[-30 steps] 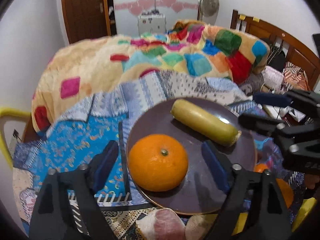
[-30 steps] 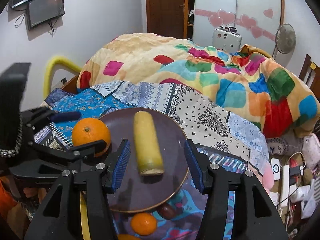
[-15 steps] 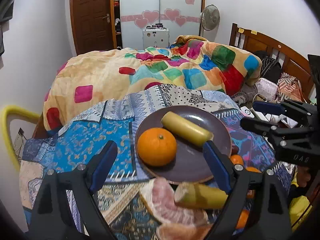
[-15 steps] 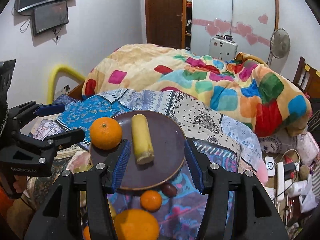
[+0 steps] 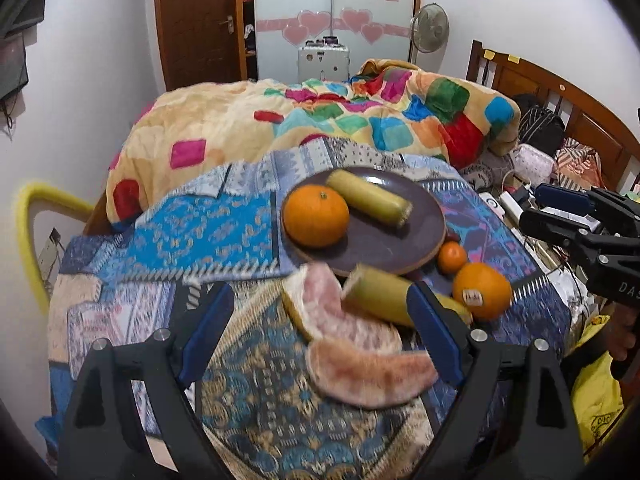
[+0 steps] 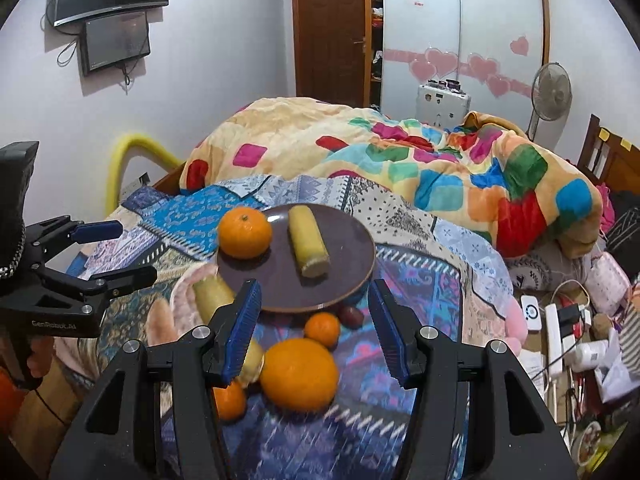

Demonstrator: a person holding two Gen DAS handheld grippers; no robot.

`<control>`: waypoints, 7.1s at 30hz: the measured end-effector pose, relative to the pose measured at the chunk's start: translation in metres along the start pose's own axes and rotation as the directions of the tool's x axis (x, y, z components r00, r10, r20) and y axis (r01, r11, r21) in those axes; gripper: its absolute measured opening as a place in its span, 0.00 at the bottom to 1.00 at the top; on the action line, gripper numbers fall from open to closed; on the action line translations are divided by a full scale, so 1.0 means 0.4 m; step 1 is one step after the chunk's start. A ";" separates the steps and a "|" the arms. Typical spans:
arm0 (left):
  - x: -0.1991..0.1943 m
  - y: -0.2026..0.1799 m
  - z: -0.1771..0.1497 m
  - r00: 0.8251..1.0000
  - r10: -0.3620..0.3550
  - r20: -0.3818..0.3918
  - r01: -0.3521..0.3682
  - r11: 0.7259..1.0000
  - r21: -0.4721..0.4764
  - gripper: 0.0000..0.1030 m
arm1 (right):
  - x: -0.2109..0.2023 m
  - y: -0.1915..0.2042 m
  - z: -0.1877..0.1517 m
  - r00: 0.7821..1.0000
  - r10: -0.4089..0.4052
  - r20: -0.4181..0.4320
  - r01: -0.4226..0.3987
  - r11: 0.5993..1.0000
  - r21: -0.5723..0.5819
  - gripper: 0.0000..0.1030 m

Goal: Organize fruits
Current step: 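Withdraw both tools from the plate, then grasp the big orange with the right tool while the left tool grasps a pomelo segment, then lift the big orange and pomelo segment and carry both toward the plate, then lower the pomelo segment and big orange onto the plate and open both tools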

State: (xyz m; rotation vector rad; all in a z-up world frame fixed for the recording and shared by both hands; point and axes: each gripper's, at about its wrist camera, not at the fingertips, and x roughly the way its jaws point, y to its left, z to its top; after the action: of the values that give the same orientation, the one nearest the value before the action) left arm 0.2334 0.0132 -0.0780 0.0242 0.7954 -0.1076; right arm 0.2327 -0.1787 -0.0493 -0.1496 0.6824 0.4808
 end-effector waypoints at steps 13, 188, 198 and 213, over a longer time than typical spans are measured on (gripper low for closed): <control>0.076 -0.047 -0.116 0.994 -0.017 -0.105 0.013 0.999 -0.036 0.90 | 0.042 0.009 -0.121 0.996 0.018 -0.083 -0.018 1.000 0.006 0.51; 0.342 -0.025 0.250 0.998 -0.063 -0.026 0.063 0.998 -0.016 0.39 | 0.331 -0.090 0.109 0.998 -0.033 -0.054 0.032 0.999 -0.009 0.55; 0.311 -0.009 0.245 0.998 -0.067 -0.003 0.067 0.997 -0.030 0.39 | 0.324 -0.087 0.099 0.998 -0.012 -0.067 0.011 1.000 -0.014 0.56; 0.231 -0.009 0.197 0.999 -0.040 0.016 0.040 0.999 0.006 0.40 | 0.296 -0.070 0.091 0.997 -0.024 -0.076 0.022 0.999 -0.033 0.66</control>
State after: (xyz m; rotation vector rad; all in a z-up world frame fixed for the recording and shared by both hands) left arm 0.3532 -0.0032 -0.0886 0.0128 0.7798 -0.1473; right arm 0.3462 -0.1484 -0.0972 -0.2072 0.7474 0.4662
